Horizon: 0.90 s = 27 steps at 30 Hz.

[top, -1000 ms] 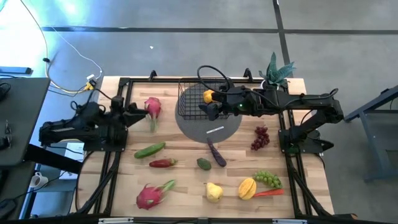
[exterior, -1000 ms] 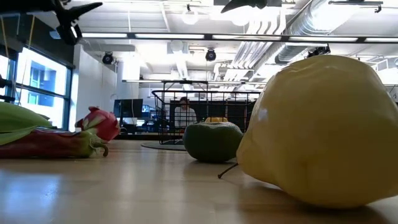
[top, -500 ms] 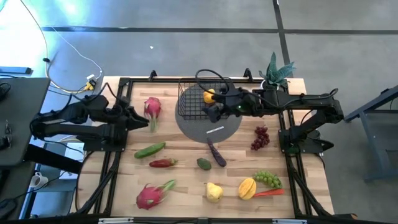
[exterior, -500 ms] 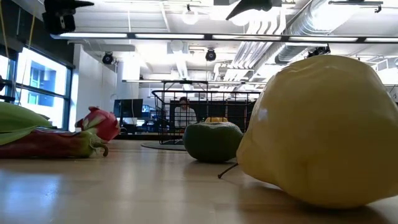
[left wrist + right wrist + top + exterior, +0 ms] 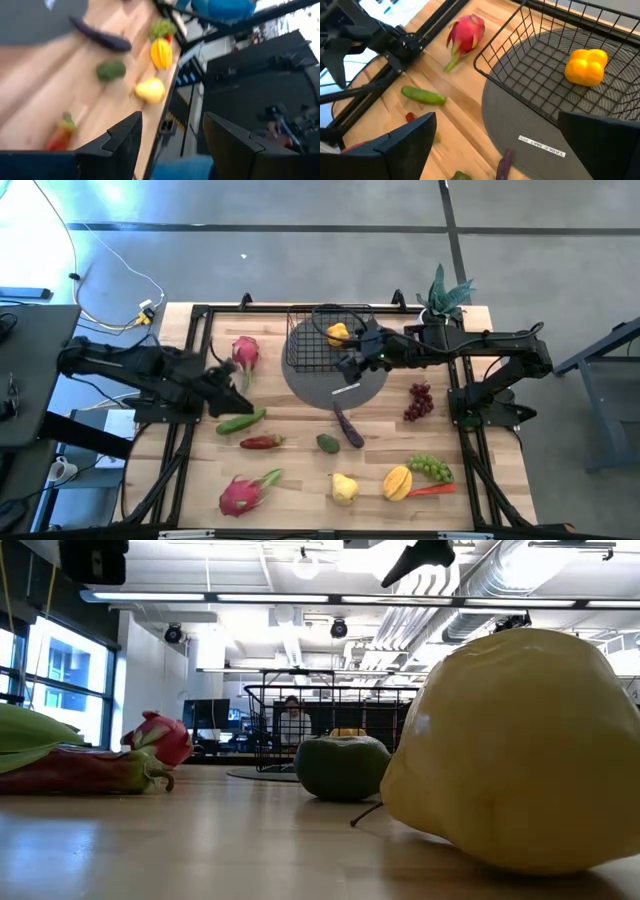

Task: Build produce basket
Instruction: Put the bottom pink dragon fruit into the black wire basket

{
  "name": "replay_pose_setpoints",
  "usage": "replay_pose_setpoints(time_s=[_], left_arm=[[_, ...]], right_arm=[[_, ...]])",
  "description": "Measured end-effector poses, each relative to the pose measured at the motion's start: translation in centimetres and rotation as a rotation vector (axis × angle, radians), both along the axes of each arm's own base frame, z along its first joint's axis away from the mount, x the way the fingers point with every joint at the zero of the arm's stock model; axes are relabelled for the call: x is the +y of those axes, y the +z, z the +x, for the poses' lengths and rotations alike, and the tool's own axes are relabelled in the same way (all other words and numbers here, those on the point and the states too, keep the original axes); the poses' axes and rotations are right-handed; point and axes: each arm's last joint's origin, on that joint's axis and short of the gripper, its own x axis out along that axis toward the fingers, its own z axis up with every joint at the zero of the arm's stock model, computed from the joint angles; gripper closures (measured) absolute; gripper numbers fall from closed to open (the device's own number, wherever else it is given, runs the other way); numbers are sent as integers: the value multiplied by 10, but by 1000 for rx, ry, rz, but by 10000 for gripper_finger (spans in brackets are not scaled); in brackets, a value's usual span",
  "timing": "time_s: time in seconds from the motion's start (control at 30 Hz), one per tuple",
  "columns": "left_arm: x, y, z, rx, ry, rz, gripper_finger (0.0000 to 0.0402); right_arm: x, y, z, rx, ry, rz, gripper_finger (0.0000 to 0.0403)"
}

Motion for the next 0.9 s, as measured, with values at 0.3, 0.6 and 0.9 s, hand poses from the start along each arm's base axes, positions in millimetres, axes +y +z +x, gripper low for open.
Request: replay_pose_setpoints(time_s=[0.3,0.6,0.9], left_arm=[[-41,-18,16,163,-71,-95,202],[-74,-30,19,215,-4,-71,202],[-105,-48,23,250,24,-4,202]], right_arm=[[0,-3,-3,44,12,9,4],[1,-3,-3,58,41,2,4],[1,-4,-3,69,69,-25,4]])
